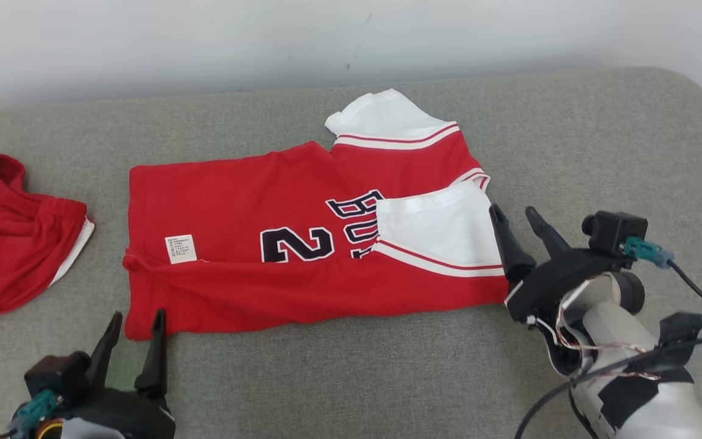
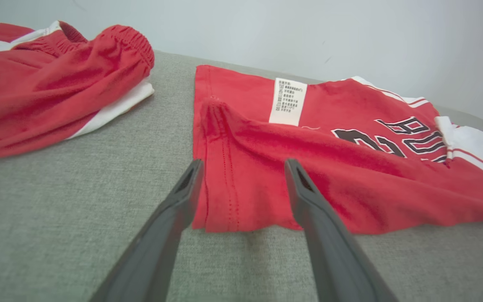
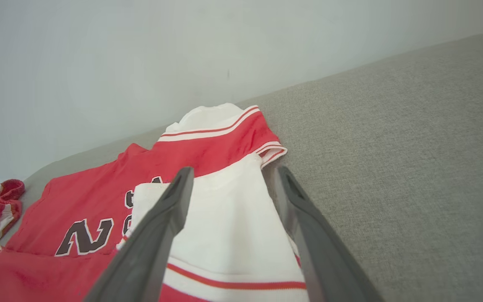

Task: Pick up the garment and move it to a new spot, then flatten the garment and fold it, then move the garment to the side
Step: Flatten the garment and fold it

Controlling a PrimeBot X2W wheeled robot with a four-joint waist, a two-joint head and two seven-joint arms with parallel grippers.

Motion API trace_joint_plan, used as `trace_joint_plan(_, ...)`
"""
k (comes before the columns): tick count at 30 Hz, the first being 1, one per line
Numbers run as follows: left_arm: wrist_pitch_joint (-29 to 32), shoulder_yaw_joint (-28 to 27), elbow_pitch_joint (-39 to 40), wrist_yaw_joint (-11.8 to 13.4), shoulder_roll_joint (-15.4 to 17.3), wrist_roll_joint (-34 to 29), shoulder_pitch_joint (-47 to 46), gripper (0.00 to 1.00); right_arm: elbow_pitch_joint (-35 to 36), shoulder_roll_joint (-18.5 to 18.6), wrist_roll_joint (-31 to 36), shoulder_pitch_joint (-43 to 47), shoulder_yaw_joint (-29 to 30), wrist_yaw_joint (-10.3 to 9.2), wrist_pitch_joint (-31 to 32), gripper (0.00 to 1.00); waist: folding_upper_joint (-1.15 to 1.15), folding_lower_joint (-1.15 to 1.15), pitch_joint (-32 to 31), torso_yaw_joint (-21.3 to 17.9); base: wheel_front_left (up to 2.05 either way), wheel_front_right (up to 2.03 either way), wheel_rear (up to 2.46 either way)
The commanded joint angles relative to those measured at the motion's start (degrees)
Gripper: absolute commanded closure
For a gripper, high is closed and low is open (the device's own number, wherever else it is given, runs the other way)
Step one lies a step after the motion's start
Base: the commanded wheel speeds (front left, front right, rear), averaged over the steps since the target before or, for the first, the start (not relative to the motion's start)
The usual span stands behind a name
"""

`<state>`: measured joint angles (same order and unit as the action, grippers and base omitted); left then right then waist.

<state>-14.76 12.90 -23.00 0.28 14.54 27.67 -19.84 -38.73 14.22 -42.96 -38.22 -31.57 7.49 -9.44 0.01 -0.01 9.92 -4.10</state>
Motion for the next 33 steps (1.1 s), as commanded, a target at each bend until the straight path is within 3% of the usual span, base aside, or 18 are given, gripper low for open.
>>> trace_joint_plan(1, -0.41, -0.25, 0.56, 0.32, 0.06, -0.63, 1.59, 0.0, 0.55, 0.89, 1.05, 1.36, -0.48, 0.0, -0.31, 0.0, -0.01, 0.01, -0.25, -0.01, 0.0, 0.0, 0.0)
trace_joint_plan(10, -0.41, -0.63, 0.89, 0.77, 0.54, -0.46, 3.83, 0.0, 3.61, 3.08, 3.48, 6.63, 0.9, 0.0, 1.29, 0.0, -0.01, 0.01, -0.22, -0.25, 0.0, 0.0, 0.0)
trace_joint_plan(26, -0.39, -0.59, -5.71, -0.67, -0.16, 0.31, -0.49, 0.0, 5.61, 1.76, 10.35, 10.32, 2.96, 0.0, 7.08, 0.0, -0.01, 0.01, 2.78, -0.59, 0.0, 0.0, 0.0)
trace_joint_plan(27, -0.39, -0.58, -6.44, -0.97, -0.23, 0.45, -0.83, 0.0, 5.71, 1.54, 10.46, 10.4, 3.05, 0.0, 7.36, 0.09, -0.01, 0.01, 2.9, -0.59, 0.0, 0.0, 0.0)
trace_joint_plan(28, -0.39, -0.58, -6.44, -0.97, -0.23, 0.45, -0.83, 0.0, 5.71, 1.54, 10.46, 10.4, 3.05, 0.0, 7.36, 0.09, -0.01, 0.01, 2.9, -0.59, 0.0, 0.0, 0.0)
trace_joint_plan(29, -0.38, -0.66, -7.07, -1.22, -0.26, 0.61, -1.27, 0.52, 5.85, 1.34, 10.65, 10.49, 3.21, 0.0, 7.53, 0.75, -0.01, 0.01, 2.99, -0.6, 0.0, 0.0, 0.0)
trace_joint_plan(30, -0.38, -0.71, -7.67, -1.59, -0.32, 0.65, -1.63, 0.76, 5.98, 1.23, 10.83, 10.56, 3.36, 0.0, 7.73, 1.0, -0.01, 0.01, 3.07, -0.61, 0.0, 0.0, 0.0)
trace_joint_plan(31, -0.39, -0.52, -8.17, -1.62, -0.54, 0.49, -1.8, 1.0, 6.14, 1.14, 10.94, 10.63, 3.5, 0.0, 7.86, 1.0, -0.01, 0.01, 3.11, -0.62, 0.0, 0.0, 0.0)
trace_joint_plan(33, -0.35, -0.49, -8.67, -1.9, -0.86, 0.08, -2.23, 1.0, 6.41, 0.94, 11.16, 10.78, 3.83, 0.0, 8.14, 1.0, -0.01, 0.01, 3.12, -0.6, 0.0, 0.0, 0.0)
